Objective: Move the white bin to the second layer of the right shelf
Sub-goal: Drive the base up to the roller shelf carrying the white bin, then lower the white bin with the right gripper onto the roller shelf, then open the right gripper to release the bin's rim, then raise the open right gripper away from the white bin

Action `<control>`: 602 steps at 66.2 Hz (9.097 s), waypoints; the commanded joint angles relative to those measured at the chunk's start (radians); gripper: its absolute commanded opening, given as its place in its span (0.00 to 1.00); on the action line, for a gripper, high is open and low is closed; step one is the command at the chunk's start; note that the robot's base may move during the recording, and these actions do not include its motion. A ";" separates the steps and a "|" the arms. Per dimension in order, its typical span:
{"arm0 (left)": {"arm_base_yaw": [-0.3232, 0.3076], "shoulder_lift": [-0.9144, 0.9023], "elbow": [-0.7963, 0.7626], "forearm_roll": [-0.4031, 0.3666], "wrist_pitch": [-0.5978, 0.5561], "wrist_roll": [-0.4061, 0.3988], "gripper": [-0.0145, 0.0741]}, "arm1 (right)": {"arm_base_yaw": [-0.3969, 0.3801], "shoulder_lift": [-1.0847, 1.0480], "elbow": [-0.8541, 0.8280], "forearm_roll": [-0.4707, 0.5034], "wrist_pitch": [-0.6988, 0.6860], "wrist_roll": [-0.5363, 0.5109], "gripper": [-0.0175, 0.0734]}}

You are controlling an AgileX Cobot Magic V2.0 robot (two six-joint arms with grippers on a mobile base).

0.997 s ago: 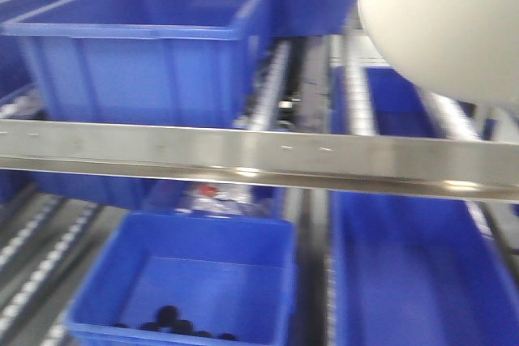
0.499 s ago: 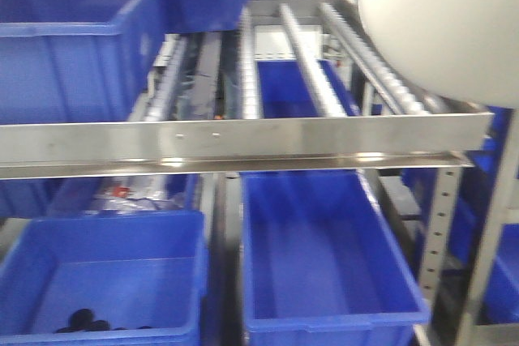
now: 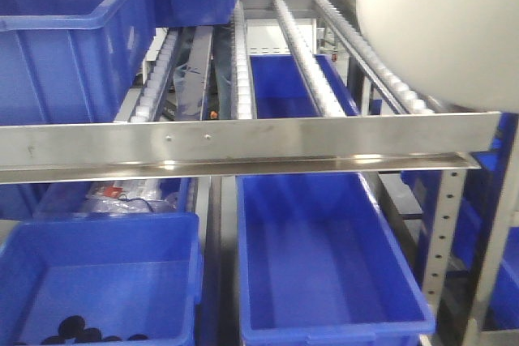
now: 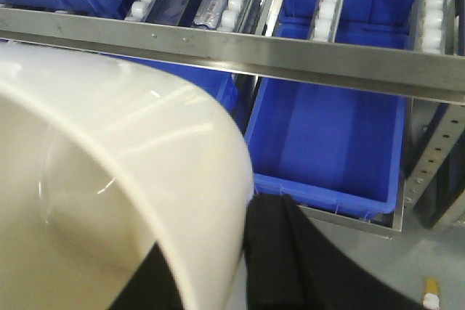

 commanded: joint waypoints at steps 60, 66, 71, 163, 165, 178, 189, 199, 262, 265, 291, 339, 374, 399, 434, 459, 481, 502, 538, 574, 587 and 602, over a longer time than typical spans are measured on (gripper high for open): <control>-0.006 -0.002 0.037 -0.001 -0.086 -0.007 0.26 | -0.001 0.000 -0.031 0.007 -0.091 -0.001 0.25; -0.006 -0.002 0.037 -0.001 -0.086 -0.007 0.26 | -0.001 0.000 -0.031 0.007 -0.091 -0.001 0.25; -0.006 -0.002 0.037 -0.001 -0.086 -0.007 0.26 | -0.001 0.000 -0.031 0.007 -0.091 -0.001 0.25; -0.006 -0.002 0.037 -0.001 -0.086 -0.007 0.26 | -0.001 0.000 -0.031 0.007 -0.091 -0.001 0.25; -0.006 -0.002 0.037 -0.001 -0.086 -0.007 0.26 | -0.001 0.000 -0.031 0.007 -0.091 -0.001 0.25; -0.006 -0.002 0.037 -0.001 -0.086 -0.007 0.26 | -0.001 0.000 -0.031 0.007 -0.091 -0.001 0.25; -0.006 -0.002 0.037 -0.001 -0.086 -0.007 0.26 | -0.001 0.000 -0.031 0.007 -0.091 -0.001 0.25; -0.006 -0.002 0.037 -0.001 -0.086 -0.007 0.26 | -0.001 0.000 -0.031 0.007 -0.091 -0.001 0.25; -0.006 -0.002 0.037 -0.001 -0.086 -0.007 0.26 | -0.093 0.544 -0.218 0.002 -0.256 -0.001 0.25; -0.006 -0.002 0.037 -0.001 -0.086 -0.007 0.26 | -0.107 0.580 -0.234 0.002 -0.256 -0.001 0.25; -0.006 -0.002 0.037 -0.001 -0.086 -0.007 0.26 | -0.126 0.778 -0.269 -0.008 -0.285 -0.002 0.25; -0.006 -0.002 0.037 -0.001 -0.086 -0.007 0.26 | -0.179 0.899 -0.269 -0.036 -0.287 -0.002 0.25; -0.006 -0.002 0.037 -0.001 -0.086 -0.007 0.26 | -0.160 0.899 -0.277 -0.037 -0.281 -0.002 0.25; -0.006 -0.002 0.037 -0.001 -0.086 -0.007 0.26 | -0.150 0.899 -0.277 -0.037 -0.288 -0.002 0.25; -0.006 -0.002 0.037 -0.001 -0.086 -0.007 0.26 | -0.138 0.931 -0.277 -0.039 -0.287 -0.002 0.25; -0.006 -0.002 0.037 -0.001 -0.086 -0.007 0.26 | -0.138 0.925 -0.277 -0.037 -0.298 -0.001 0.69; -0.006 -0.002 0.037 -0.001 -0.086 -0.007 0.26 | -0.138 0.805 -0.277 -0.024 -0.312 -0.001 0.70; -0.006 -0.002 0.037 -0.001 -0.086 -0.007 0.26 | -0.138 0.502 -0.203 -0.029 -0.344 -0.002 0.62; -0.006 -0.002 0.037 -0.001 -0.086 -0.007 0.26 | -0.140 -0.051 0.181 -0.032 -0.531 -0.002 0.25; -0.006 -0.002 0.037 -0.001 -0.086 -0.007 0.26 | -0.142 -0.074 0.193 -0.032 -0.436 -0.001 0.25; -0.006 -0.002 0.037 -0.001 -0.086 -0.007 0.26 | -0.236 -0.257 0.324 -0.034 -0.545 -0.002 0.25; -0.006 -0.002 0.037 -0.001 -0.086 -0.007 0.26 | -0.322 -0.518 0.583 -0.034 -0.627 -0.002 0.25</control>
